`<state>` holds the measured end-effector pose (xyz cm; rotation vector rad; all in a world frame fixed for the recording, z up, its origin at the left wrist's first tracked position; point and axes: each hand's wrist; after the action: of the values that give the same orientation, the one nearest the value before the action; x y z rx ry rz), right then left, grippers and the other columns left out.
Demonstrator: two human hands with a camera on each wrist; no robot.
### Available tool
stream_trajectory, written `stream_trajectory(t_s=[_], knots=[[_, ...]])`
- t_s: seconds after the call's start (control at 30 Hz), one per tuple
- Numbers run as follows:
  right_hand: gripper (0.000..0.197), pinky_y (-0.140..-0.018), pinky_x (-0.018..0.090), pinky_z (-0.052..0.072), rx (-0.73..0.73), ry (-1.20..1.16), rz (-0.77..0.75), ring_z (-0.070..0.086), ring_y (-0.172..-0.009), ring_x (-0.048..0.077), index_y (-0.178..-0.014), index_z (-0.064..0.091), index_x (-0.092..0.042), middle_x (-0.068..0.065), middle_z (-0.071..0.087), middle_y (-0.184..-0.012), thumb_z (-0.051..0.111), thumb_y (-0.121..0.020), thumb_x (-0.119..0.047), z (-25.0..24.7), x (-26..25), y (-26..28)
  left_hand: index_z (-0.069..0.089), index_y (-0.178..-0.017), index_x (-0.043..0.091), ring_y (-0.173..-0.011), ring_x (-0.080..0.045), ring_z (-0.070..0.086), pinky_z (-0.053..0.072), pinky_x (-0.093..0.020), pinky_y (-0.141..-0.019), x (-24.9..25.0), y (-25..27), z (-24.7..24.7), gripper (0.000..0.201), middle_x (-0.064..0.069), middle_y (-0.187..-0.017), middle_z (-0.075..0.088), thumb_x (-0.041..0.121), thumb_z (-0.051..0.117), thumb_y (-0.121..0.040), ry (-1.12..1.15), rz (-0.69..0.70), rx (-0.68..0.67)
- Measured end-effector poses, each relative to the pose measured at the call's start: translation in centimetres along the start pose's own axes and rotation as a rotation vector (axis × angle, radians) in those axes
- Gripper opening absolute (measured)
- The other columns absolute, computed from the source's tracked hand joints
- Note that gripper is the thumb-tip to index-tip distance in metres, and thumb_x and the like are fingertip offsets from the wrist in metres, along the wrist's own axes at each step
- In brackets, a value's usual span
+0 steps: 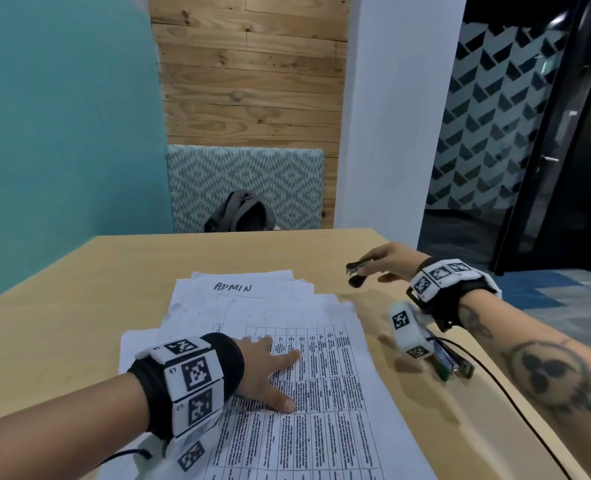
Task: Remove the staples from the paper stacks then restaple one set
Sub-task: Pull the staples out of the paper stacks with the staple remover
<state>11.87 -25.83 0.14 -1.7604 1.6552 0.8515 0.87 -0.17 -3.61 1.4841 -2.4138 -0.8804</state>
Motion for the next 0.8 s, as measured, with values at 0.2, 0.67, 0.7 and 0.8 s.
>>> stream_trajectory(t_s=[0.2,0.67,0.7,0.8], knots=[[0.004,-0.048,0.013,0.05,0.033,-0.731,-0.107,0.069,-0.072,0.009,-0.094,0.053,-0.007,0.008,0.067,-0.091,0.05,-0.094,-0.008,1.2,-2.3,3.6,-0.004,-0.148,0.031,-0.142,-0.028,0.019,0.021,-0.049,-0.114,-0.6,0.2,-0.4,0.086,-0.01,-0.157,0.008,0.064,0.042,-0.084,0.112,0.047,0.052],[0.033,-0.039,0.019,0.04,-0.448,-0.66,0.223,0.047,-0.053,0.015,-0.079,0.048,-0.01,0.008,0.055,-0.064,0.04,-0.093,-0.04,9.0,-3.2,4.3,0.043,-0.079,0.012,-0.053,-0.016,0.03,0.026,-0.022,-0.047,-12.2,-4.9,-1.8,0.029,-0.003,-0.061,0.036,0.032,0.061,-0.088,0.956,-0.328,0.228],[0.035,-0.04,0.02,0.043,-0.509,-0.611,0.258,0.049,-0.053,0.017,-0.078,0.048,-0.009,0.008,0.055,-0.064,0.039,-0.093,-0.04,9.6,-2.9,4.3,0.04,-0.07,0.013,-0.051,-0.016,0.029,0.025,-0.023,-0.047,-12.2,-5.4,-1.9,0.034,-0.003,-0.059,0.034,0.033,0.061,-0.088,0.949,-0.342,0.21],[0.04,-0.049,0.022,0.049,-0.596,-0.433,0.265,0.052,-0.065,0.021,-0.076,0.052,-0.007,0.012,0.057,-0.072,0.035,-0.096,-0.037,11.0,-2.3,4.4,0.043,-0.073,0.012,-0.052,-0.015,0.033,0.026,-0.022,-0.046,-12.0,-6.3,-2.5,0.034,-0.002,-0.061,0.039,0.036,0.064,-0.085,0.935,-0.392,0.222]])
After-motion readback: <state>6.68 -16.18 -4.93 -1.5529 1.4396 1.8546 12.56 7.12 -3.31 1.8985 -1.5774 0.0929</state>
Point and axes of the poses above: each hand's wrist, its own y-axis away from the middle knuckle, its own z-axis out of the palm, x = y × z
